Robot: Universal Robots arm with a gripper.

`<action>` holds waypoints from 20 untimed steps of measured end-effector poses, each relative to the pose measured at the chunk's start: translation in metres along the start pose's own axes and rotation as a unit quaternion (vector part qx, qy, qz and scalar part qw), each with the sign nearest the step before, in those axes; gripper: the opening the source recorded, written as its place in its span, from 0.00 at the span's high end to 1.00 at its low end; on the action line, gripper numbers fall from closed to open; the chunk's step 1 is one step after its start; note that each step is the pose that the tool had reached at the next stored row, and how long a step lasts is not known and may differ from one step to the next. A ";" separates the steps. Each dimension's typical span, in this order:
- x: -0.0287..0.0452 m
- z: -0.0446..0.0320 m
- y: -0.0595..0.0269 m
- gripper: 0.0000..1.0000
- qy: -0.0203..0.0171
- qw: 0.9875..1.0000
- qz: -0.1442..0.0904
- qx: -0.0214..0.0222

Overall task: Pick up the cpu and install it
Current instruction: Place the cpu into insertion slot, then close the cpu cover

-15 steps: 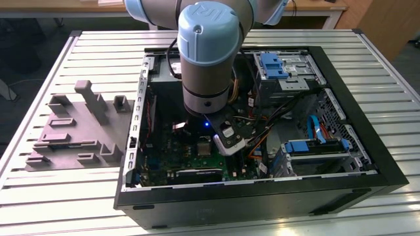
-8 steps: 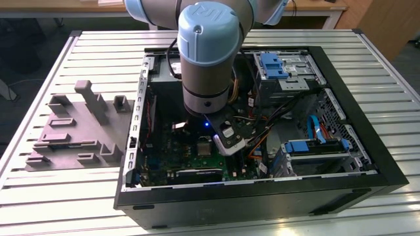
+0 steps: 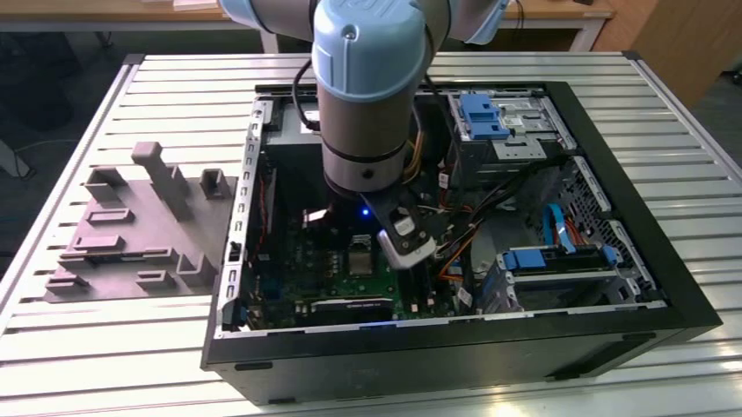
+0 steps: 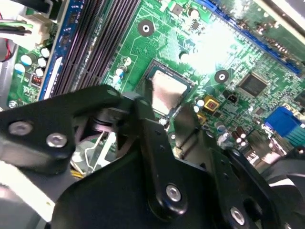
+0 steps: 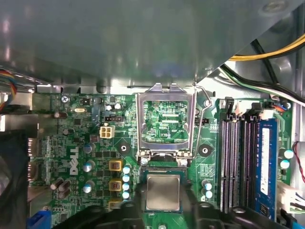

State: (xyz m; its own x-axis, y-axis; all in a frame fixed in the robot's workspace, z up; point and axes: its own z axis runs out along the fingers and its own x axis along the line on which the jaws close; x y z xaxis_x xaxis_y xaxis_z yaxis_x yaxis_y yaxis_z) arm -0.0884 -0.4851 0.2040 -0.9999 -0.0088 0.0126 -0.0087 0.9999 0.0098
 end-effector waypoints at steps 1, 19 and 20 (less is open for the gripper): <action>0.0000 -0.0004 0.0000 0.57 0.000 1.000 0.000 0.000; 0.0000 -0.0017 0.0000 0.89 0.000 1.000 0.000 0.000; 0.0000 -0.0020 0.0000 0.89 0.000 1.000 0.000 0.000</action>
State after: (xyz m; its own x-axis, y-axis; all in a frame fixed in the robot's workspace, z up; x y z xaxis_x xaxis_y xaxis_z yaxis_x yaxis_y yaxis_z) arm -0.0884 -0.4851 0.2061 -0.9999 -0.0088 0.0134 -0.0087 0.9999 0.0096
